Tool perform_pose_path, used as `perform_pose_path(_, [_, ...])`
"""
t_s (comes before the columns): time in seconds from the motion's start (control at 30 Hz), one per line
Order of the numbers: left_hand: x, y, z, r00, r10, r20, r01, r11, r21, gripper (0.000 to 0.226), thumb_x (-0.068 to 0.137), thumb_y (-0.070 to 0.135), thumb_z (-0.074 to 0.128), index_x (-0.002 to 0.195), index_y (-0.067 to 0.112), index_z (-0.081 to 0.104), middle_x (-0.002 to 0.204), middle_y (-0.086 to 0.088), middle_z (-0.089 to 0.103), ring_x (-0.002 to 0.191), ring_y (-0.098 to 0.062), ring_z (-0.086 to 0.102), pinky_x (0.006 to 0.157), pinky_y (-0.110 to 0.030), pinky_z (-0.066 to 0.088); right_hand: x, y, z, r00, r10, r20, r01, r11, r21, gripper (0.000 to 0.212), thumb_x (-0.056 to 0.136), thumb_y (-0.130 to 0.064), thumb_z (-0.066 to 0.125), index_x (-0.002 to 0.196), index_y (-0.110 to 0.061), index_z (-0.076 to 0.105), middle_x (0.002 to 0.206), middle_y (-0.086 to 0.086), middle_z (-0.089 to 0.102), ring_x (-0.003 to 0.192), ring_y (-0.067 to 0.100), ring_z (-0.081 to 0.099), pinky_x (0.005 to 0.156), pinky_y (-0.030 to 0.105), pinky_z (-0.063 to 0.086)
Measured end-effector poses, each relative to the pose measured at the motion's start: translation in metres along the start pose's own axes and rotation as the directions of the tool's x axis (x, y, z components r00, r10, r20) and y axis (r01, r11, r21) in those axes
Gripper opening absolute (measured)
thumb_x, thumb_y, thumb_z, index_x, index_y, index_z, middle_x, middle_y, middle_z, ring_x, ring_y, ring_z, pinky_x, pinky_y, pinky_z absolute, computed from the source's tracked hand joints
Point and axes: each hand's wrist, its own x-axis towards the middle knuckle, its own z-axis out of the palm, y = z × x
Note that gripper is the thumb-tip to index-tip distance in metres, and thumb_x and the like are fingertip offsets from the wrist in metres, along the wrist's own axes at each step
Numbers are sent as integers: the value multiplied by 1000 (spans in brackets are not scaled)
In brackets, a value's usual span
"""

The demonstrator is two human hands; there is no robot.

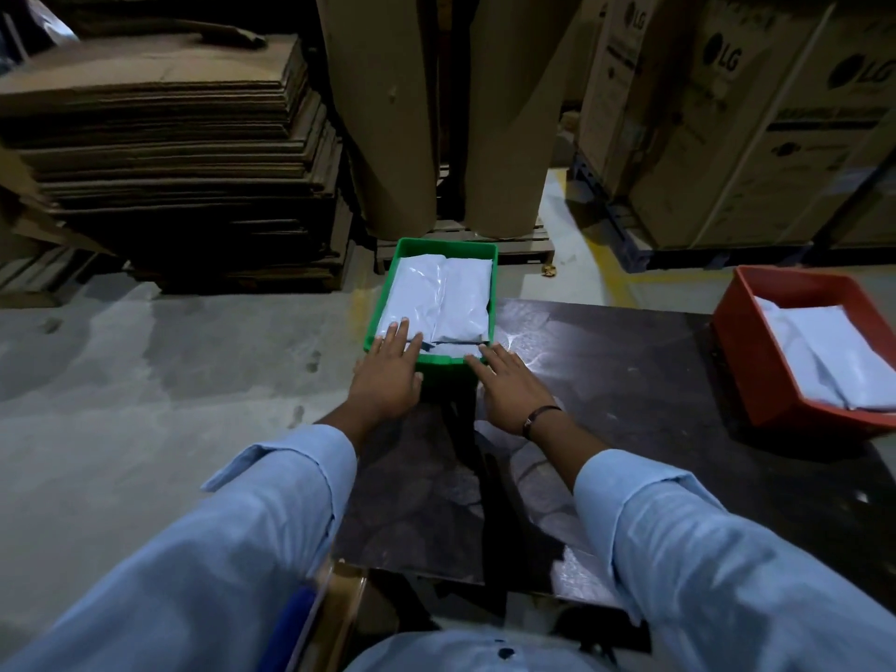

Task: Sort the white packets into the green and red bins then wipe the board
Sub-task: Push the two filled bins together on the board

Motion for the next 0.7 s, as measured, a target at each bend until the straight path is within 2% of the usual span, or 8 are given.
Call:
perform_pose_path(0.13, [9,53,14,993,90,-78,-91,996,-11,66,99,35,54,156,7,35,168,-22,13,156,-39,12,126,-53,14,-23,30,-5,999,29,-27,-28,999,29,70,95,-19,52,158,-18,21,166,12,17,154,31,11,125,43,11])
perform_pose_path(0.2, [17,85,19,985,144,-92,-145,989,-3,65,99,39,48,155,6,38,167,-22,16,155,-40,15,125,-54,16,-36,50,-9,997,65,-42,-63,997,41,68,97,-20,50,158,-19,21,166,12,16,154,31,10,125,44,12])
perform_pose_path(0.27, [24,118,22,979,188,-76,-187,982,16,69,98,44,38,156,6,36,167,-22,16,155,-40,16,125,-53,17,-50,73,-13,994,89,-55,-87,996,34,65,98,-21,48,158,-18,23,165,13,18,153,33,12,124,44,14])
perform_pose_path(0.4, [44,181,34,962,271,-34,-271,962,21,70,100,43,49,157,7,32,168,-21,12,156,-39,14,126,-52,15,-85,127,-22,977,199,-72,-196,980,40,65,98,-18,48,158,-18,24,165,13,18,153,32,12,123,44,12])
perform_pose_path(0.57, [64,261,50,937,350,13,-349,937,-24,71,102,45,47,160,9,24,170,-19,6,157,-36,6,128,-50,8,-141,199,-34,938,333,-97,-328,942,65,68,93,-12,48,157,-17,26,165,14,19,153,32,12,125,45,13])
perform_pose_path(0.7, [81,323,60,909,417,20,-415,908,-57,72,103,46,45,161,11,21,170,-17,3,158,-34,2,128,-48,5,-190,250,-51,895,429,-121,-430,903,24,69,92,-18,52,156,-15,28,164,15,21,153,34,14,125,45,14])
